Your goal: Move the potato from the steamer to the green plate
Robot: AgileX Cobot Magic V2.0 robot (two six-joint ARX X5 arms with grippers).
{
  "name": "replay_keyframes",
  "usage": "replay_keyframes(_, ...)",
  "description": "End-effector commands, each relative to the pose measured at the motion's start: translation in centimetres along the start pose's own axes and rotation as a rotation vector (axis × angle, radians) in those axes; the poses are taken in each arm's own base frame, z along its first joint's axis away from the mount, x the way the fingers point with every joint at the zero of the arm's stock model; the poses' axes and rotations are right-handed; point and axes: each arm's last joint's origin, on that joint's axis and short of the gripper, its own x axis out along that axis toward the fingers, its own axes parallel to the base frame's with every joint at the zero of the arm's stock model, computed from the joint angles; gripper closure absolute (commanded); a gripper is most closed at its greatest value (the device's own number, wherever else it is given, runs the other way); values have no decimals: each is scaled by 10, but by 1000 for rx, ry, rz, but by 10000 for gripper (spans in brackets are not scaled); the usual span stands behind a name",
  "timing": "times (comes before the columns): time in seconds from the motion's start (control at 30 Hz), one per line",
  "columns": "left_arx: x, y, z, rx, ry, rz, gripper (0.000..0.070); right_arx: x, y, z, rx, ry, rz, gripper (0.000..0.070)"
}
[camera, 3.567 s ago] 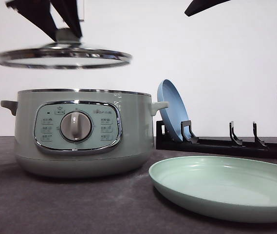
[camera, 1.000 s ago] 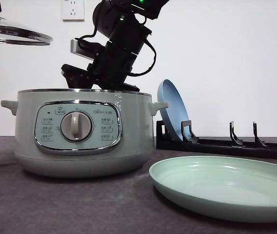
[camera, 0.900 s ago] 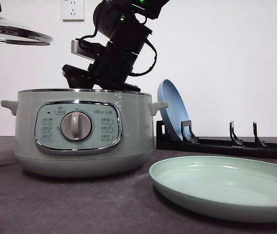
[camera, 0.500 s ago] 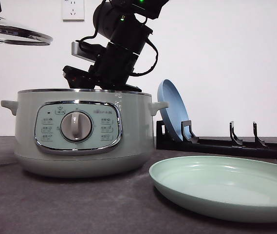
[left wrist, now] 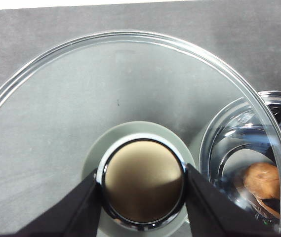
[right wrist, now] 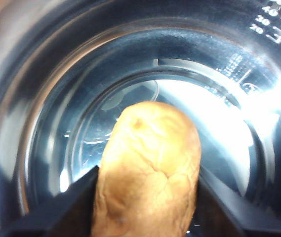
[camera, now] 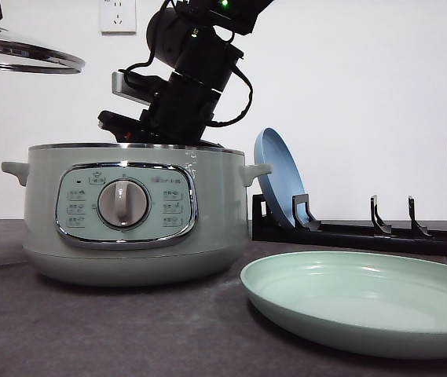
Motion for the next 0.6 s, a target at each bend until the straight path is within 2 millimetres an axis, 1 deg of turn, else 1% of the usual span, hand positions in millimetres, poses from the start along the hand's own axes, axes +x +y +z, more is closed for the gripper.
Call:
replay_keyframes(0.0,-13,0,9,3,-85,1,700,7,4,3,-19,-1,7,534)
replay_keyframes(0.13,-13,0,9,3,-85,1,700,-5,4,7,-21,-25,3,536)
replay_keyframes(0.23,-13,0,9,3,-86,1,700,-22,6,14,-26,-68,0,536)
replay_keyframes(0.33,-13,0,9,3,-87,1,700,-45,9,21,-35,-123,-1,536)
replay_keyframes(0.43,-13,0,9,5,-87,1,700,-73,12,26,-41,-181,-5,536)
replay_keyframes(0.57,-13,0,9,5,-87,0,700,-112,14,27,-40,-229,-18,536)
